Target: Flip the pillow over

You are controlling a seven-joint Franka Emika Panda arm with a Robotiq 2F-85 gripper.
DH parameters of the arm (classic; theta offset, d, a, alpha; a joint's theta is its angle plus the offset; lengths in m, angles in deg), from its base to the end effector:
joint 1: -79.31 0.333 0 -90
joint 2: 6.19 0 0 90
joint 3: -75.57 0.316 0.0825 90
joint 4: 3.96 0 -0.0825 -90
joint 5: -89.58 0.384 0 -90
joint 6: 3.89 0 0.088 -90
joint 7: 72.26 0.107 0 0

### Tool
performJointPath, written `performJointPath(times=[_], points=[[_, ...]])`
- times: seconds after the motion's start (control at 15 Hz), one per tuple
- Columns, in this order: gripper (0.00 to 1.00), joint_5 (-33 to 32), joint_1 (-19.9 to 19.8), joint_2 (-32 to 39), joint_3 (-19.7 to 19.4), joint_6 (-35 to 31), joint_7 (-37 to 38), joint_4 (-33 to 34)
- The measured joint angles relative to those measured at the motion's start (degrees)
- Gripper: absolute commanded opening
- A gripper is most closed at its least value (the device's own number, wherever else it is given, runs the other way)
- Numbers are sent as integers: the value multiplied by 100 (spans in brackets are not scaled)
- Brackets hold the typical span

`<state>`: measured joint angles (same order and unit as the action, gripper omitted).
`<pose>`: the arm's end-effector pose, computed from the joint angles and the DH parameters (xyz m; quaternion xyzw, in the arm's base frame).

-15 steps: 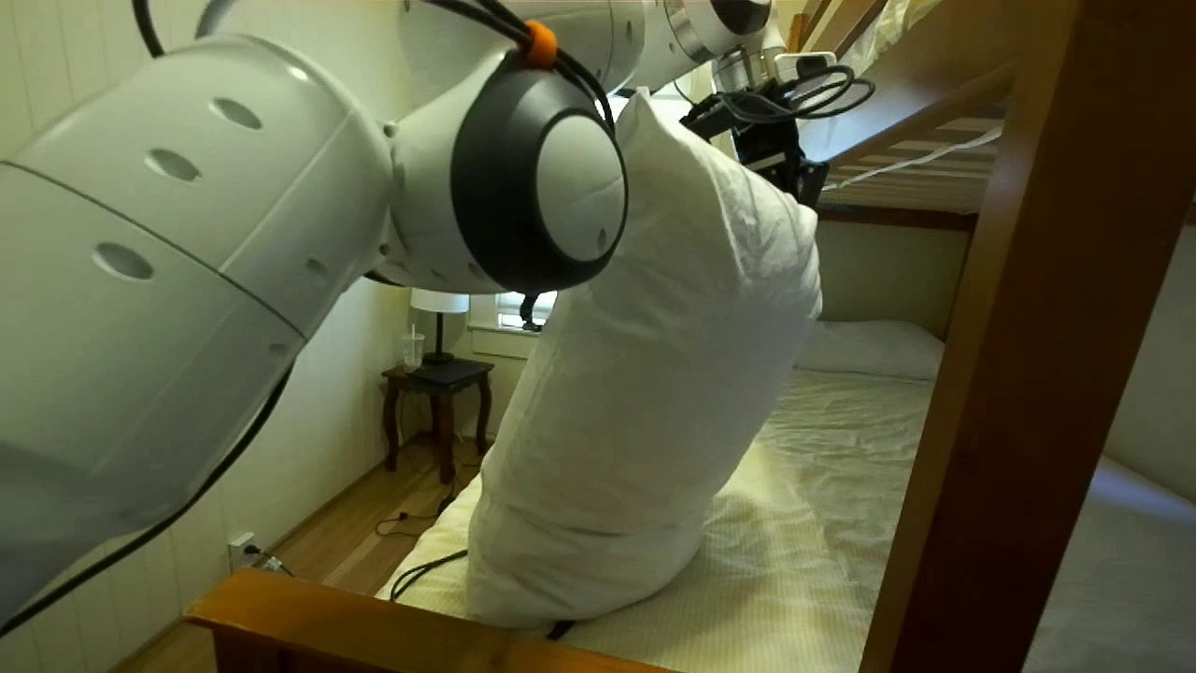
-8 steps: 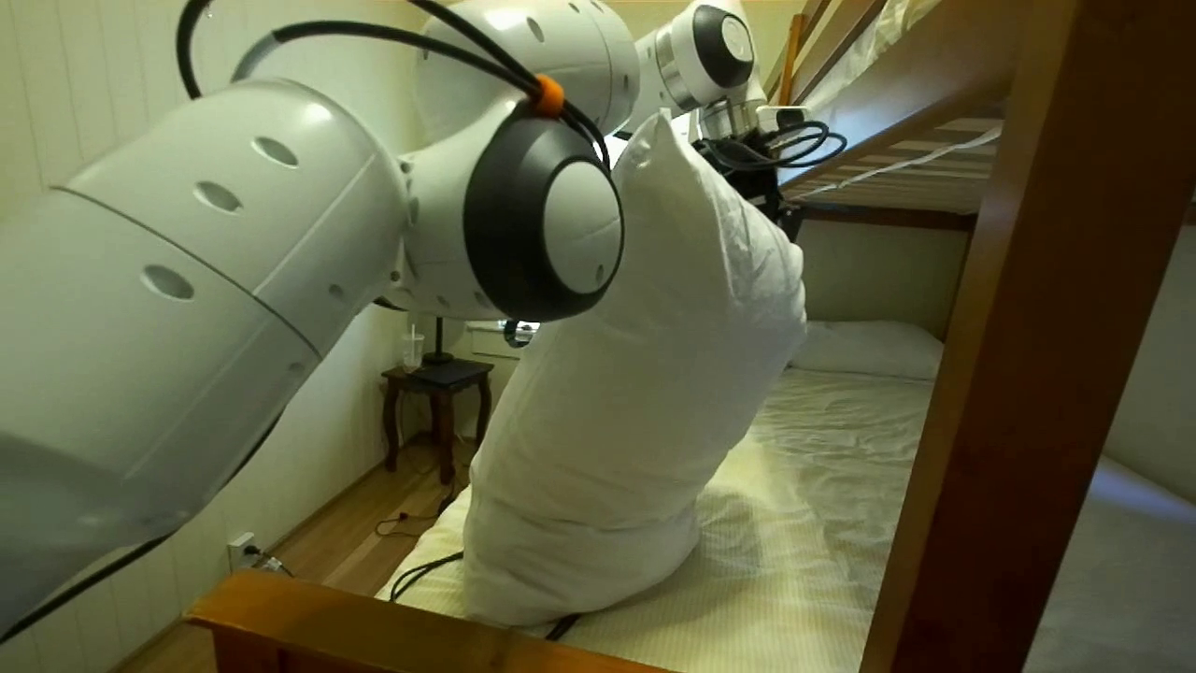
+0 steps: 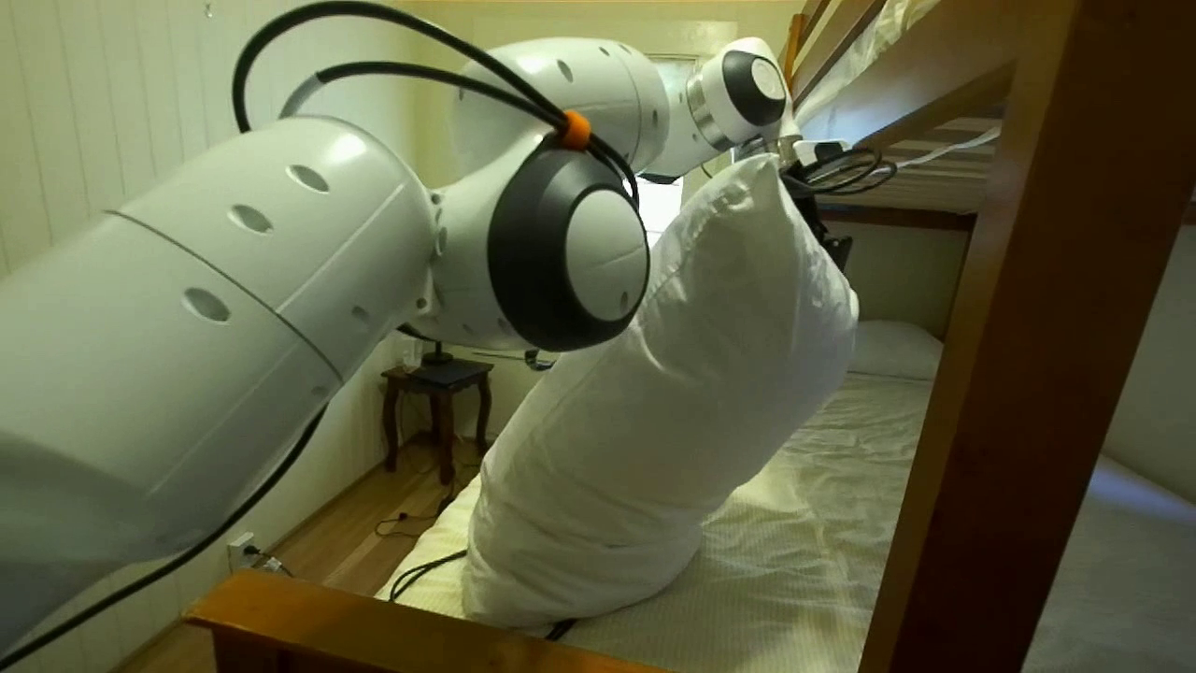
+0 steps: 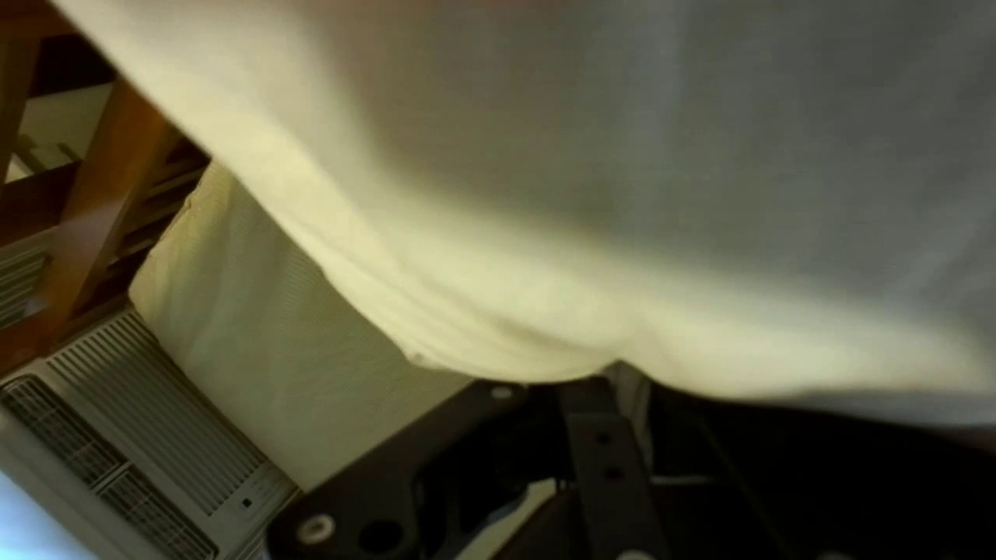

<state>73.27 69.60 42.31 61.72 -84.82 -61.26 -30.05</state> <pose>0.6978 -0.2280 0.5830 0.9318 -0.2759 0.0486 0.2307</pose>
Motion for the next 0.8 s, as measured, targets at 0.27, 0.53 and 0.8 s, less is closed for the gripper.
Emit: performJointPath(times=[0.27, 0.53, 0.8], points=[[3, 0, -8, 11, 0, 0, 1, 33], [3, -12, 9, 35, -8, -94, -30, 0], [3, -142, 144, 406, -8, -575, -456, -8]])
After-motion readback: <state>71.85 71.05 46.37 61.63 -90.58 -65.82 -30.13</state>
